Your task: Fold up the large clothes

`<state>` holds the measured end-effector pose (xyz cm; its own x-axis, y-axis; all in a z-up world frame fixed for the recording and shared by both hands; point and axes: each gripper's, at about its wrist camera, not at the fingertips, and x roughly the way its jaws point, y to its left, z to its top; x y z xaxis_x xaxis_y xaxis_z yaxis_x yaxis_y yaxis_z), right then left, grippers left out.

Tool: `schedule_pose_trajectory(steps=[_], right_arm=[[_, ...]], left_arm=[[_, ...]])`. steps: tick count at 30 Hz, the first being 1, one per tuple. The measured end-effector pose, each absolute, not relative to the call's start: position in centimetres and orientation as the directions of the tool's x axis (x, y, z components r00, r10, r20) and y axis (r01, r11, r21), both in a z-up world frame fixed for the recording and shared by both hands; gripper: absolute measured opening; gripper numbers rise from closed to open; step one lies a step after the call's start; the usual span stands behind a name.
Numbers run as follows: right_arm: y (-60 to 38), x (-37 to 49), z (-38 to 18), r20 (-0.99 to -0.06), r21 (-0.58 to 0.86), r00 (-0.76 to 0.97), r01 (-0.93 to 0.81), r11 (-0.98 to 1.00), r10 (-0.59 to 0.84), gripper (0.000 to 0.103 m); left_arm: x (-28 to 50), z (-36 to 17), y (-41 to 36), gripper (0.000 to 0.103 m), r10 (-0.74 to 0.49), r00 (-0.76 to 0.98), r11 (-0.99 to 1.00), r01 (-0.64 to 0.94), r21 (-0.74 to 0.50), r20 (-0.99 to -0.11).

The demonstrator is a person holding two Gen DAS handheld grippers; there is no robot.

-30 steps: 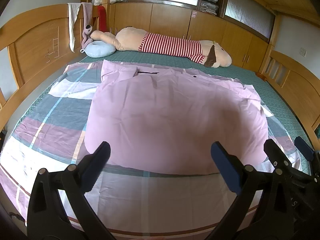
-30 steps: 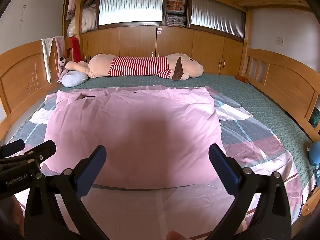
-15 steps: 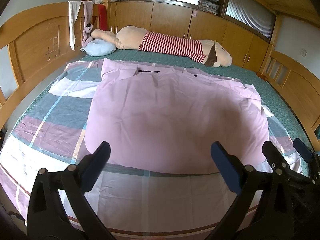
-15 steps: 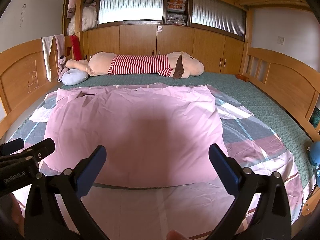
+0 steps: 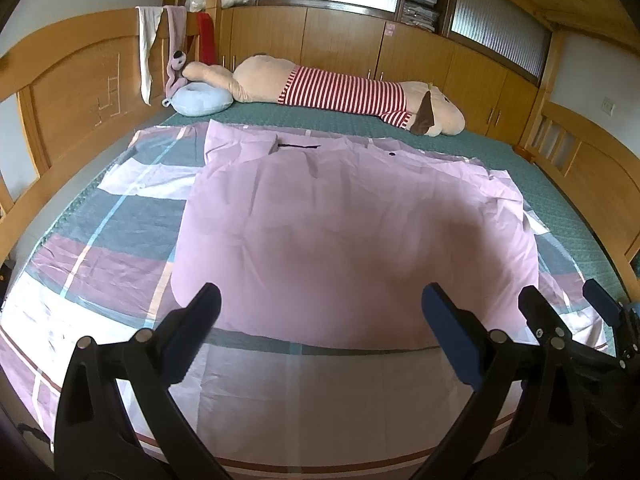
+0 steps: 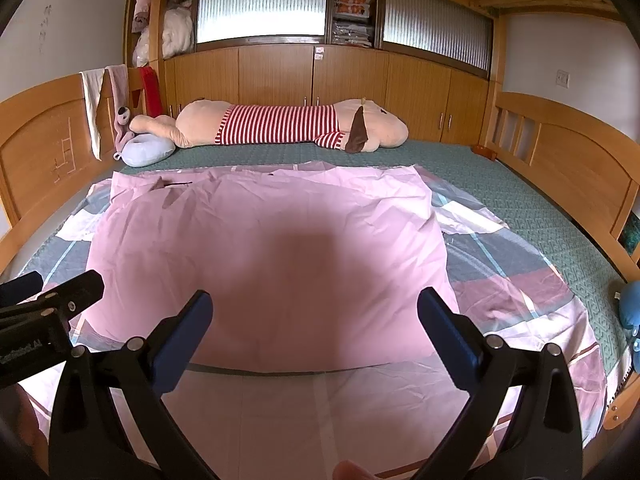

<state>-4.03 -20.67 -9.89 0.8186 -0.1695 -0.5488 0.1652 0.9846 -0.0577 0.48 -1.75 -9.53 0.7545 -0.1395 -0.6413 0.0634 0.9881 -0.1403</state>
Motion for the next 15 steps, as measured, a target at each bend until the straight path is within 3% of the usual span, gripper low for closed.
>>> schedule_pose_trajectory(steps=[15], right_arm=[[-20.6,-3.87,-10.32,-0.553,-0.066,0.817,0.153,0.986,-0.164,0.102]], left_arm=[[1.15,-10.02,-1.27,0.101,-0.178,0.725,0.98,0.07,-0.186,-0.665]])
